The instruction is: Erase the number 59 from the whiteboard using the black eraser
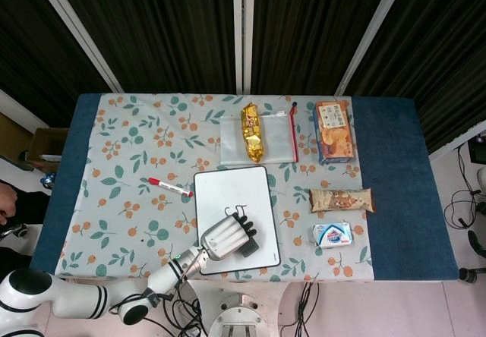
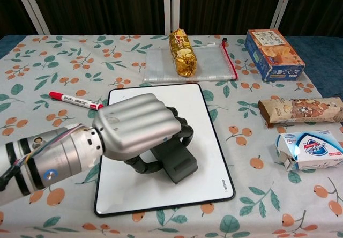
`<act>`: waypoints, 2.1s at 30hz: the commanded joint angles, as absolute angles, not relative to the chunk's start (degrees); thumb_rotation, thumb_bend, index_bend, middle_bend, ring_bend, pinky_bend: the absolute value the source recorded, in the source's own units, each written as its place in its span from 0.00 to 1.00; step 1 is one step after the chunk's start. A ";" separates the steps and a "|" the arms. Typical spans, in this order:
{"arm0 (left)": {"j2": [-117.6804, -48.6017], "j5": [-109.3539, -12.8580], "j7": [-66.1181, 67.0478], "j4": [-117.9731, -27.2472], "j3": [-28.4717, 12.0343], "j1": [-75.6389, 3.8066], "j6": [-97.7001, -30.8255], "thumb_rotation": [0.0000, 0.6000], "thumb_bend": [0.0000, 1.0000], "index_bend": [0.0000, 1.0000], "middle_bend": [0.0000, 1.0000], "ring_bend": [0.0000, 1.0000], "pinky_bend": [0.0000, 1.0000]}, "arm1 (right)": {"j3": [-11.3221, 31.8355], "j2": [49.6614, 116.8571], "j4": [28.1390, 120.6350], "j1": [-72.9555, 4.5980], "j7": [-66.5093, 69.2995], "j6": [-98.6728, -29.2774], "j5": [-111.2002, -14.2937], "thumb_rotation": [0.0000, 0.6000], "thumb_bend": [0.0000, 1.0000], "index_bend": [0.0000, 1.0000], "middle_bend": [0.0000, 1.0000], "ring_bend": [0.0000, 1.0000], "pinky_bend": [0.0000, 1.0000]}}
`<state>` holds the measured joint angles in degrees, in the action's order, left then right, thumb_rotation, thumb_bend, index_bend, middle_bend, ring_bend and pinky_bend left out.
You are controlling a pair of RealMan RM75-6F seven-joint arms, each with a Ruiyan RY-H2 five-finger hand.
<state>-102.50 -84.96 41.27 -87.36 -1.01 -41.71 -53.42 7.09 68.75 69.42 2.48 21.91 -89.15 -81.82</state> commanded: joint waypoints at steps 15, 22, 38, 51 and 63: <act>-106.99 -80.01 42.55 -79.15 -6.19 -45.35 -51.50 1.00 0.42 0.57 0.47 0.38 0.47 | 7.26 68.90 68.15 2.45 23.13 -88.55 -81.54 1.00 0.22 0.00 0.00 0.00 0.00; -105.88 -76.97 41.34 -76.65 -8.45 -46.27 -51.14 1.00 0.43 0.58 0.47 0.38 0.47 | 7.26 68.92 68.19 2.20 22.93 -88.15 -81.60 1.00 0.22 0.00 0.00 0.00 0.00; -104.41 -75.81 36.84 -75.81 -8.52 -47.40 -51.91 1.00 0.43 0.58 0.47 0.38 0.46 | 7.09 68.64 69.63 2.00 21.34 -88.39 -82.13 1.00 0.22 0.00 0.00 0.00 0.00; -107.60 -76.17 37.94 -75.97 -6.33 -49.78 -49.85 1.00 0.43 0.58 0.47 0.38 0.46 | 6.87 68.61 69.31 2.13 21.70 -88.11 -82.02 1.00 0.22 0.00 0.00 0.00 0.00; -105.15 -77.13 37.91 -79.20 -4.82 -50.20 -49.66 1.00 0.43 0.58 0.48 0.39 0.46 | 6.57 68.64 68.97 2.09 22.62 -88.01 -82.47 1.00 0.22 0.00 0.00 0.00 0.00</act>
<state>-105.57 -77.56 37.70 -78.99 -4.89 -50.21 -49.94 6.57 68.65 68.97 2.09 22.62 -88.01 -82.48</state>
